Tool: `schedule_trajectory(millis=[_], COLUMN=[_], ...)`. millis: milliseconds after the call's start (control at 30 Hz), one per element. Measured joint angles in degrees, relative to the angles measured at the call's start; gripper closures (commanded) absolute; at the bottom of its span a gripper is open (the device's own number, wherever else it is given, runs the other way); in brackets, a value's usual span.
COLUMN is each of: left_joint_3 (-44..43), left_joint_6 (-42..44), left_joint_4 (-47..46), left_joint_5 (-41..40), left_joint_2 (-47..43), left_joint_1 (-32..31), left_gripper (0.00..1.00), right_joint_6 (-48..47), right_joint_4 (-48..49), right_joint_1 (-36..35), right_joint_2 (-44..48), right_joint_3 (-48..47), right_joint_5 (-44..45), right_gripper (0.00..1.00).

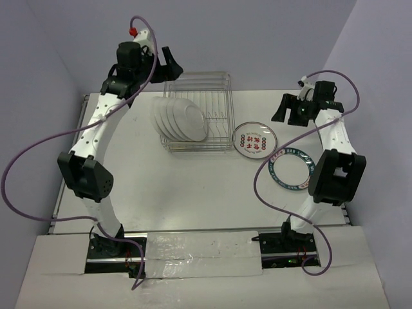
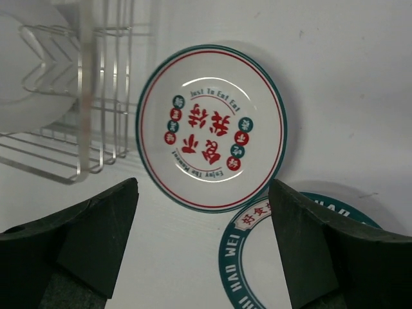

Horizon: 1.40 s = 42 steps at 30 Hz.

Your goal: Load the plates into the dish rack

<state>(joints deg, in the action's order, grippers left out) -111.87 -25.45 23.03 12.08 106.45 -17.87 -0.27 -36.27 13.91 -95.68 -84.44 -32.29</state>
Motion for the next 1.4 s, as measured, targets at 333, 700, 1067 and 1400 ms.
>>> schedule_trajectory(millis=[333,700,1067,1400], left_joint_3=[2.97,12.94,14.03,15.15], left_joint_6=[15.93,21.90,24.02,23.52], left_joint_4=[0.68,0.33,-0.57,-1.73], left_joint_5=[6.12,8.83,7.43,5.62], left_joint_2=[-13.16,-17.53,-20.46,-20.52], left_joint_1=[-0.35,-5.79,-8.66,-8.66], left_gripper=[0.01,0.01,0.01,0.01], right_joint_6=[-12.33,-15.67,-14.84,-13.29], right_joint_4=[-6.93,-13.09,-19.52,-24.59], right_joint_1=[0.02,0.02,0.02,0.57], right_joint_2=[-17.66,-31.93,-40.57,-42.07], right_joint_3=[-8.31,-18.36,-27.21,-30.01], right_joint_5=[2.93,0.92,-5.33,-11.41], right_gripper=[0.37,0.48,0.63,1.00])
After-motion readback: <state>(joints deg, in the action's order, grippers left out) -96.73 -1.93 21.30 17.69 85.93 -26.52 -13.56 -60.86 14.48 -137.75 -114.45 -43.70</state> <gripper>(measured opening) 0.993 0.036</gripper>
